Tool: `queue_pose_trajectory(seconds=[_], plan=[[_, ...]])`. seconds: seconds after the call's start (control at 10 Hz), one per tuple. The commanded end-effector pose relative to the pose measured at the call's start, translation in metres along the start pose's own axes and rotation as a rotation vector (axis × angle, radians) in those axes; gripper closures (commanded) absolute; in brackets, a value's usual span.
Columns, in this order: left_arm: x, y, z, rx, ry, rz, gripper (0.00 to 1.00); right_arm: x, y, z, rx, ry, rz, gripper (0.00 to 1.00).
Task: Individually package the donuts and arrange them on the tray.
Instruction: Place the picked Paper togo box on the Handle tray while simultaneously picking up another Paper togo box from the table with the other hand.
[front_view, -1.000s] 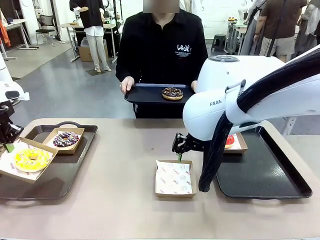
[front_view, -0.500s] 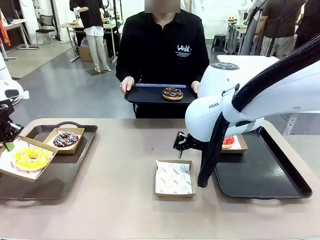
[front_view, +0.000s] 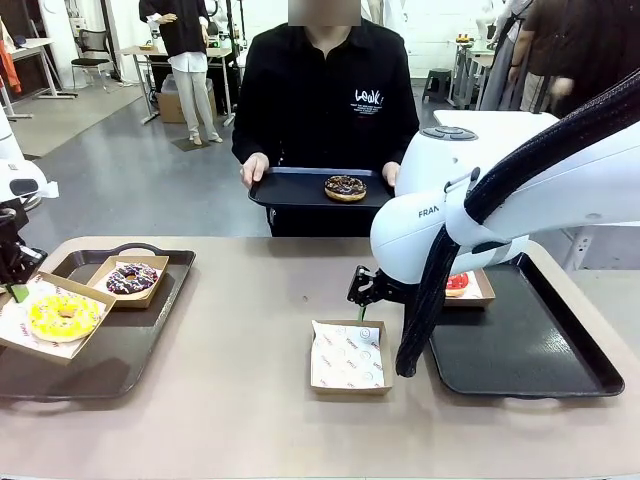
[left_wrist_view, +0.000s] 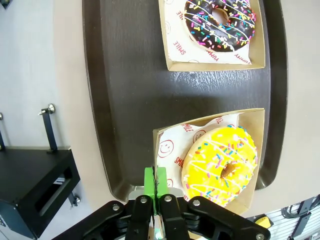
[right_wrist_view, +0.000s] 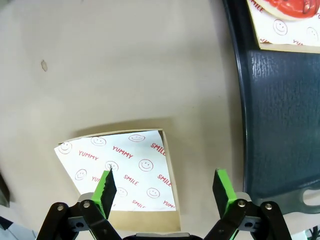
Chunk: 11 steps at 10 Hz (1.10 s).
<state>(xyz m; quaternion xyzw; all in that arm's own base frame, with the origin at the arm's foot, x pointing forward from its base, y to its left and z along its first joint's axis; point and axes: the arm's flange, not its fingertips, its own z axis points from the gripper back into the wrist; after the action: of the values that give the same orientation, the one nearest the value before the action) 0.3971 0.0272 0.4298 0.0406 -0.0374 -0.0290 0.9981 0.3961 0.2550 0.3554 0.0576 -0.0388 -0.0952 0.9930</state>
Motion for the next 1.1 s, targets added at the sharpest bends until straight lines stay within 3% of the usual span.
queue_pose_trajectory(seconds=[0.0,0.5,1.0], plan=[[0.0,0.0,0.0,0.0,0.0,0.0,0.99,-0.003,0.002,-0.009,-0.027,0.01,0.001,0.0],[0.005,-0.006,-0.013,-0.044,0.028,0.058,0.99,-0.03,0.004,-0.036,-0.045,0.018,0.117,0.0],[0.009,-0.016,-0.029,-0.061,0.033,0.078,0.99,-0.028,0.006,-0.041,-0.049,-0.007,0.17,0.0]])
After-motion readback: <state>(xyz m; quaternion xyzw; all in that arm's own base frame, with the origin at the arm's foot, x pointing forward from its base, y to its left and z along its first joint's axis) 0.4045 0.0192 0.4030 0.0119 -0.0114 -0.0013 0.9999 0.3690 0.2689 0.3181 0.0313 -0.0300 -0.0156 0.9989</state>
